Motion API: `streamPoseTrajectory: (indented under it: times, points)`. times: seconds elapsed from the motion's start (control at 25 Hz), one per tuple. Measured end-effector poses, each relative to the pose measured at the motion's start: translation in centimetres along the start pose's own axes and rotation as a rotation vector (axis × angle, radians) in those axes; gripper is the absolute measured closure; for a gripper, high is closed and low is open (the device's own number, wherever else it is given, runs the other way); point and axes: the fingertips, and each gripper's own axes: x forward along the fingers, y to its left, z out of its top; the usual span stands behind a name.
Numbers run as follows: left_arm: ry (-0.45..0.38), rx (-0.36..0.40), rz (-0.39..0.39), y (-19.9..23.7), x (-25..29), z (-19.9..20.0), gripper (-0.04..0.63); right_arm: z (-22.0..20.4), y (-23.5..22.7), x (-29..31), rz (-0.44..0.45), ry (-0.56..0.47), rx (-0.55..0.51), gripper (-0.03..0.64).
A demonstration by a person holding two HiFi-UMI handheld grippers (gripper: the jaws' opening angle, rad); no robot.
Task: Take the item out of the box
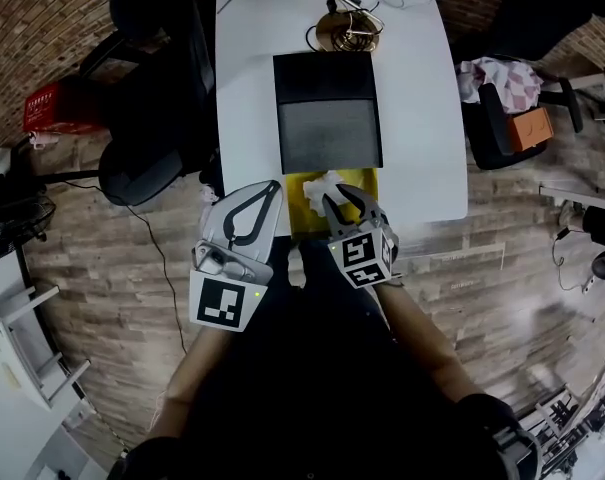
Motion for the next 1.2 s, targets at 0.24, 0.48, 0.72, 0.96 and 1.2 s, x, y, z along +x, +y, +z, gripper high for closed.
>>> streamPoseTrajectory:
  times: [0.24,0.48,0.72,0.96,1.2]
  points:
    - [0.017,-0.014,0.030,0.5,-0.5,-0.5,0.584,-1.0,0.9,1.3,0.057,0.096,-0.029,0.514]
    - [0.014,-0.011,0.050,1.2,-0.8,-0.7,0.584,-1.4,1.3,2.0,0.070,0.157,-0.074,0.513]
    - [0.019,-0.008,0.057,1.5,-1.1,-0.9,0.584,-2.2,1.5,2.9,0.079,0.243,-0.084,0.514]
    - [0.019,0.001,0.059,2.1,-1.6,-1.1,0.584,-2.6,1.6,3.7,0.093,0.306,-0.064,0.514]
    - [0.018,-0.012,0.060,2.4,-1.8,-1.4,0.584,-2.8,1.9,4.2,0.085,0.336,-0.094,0.530]
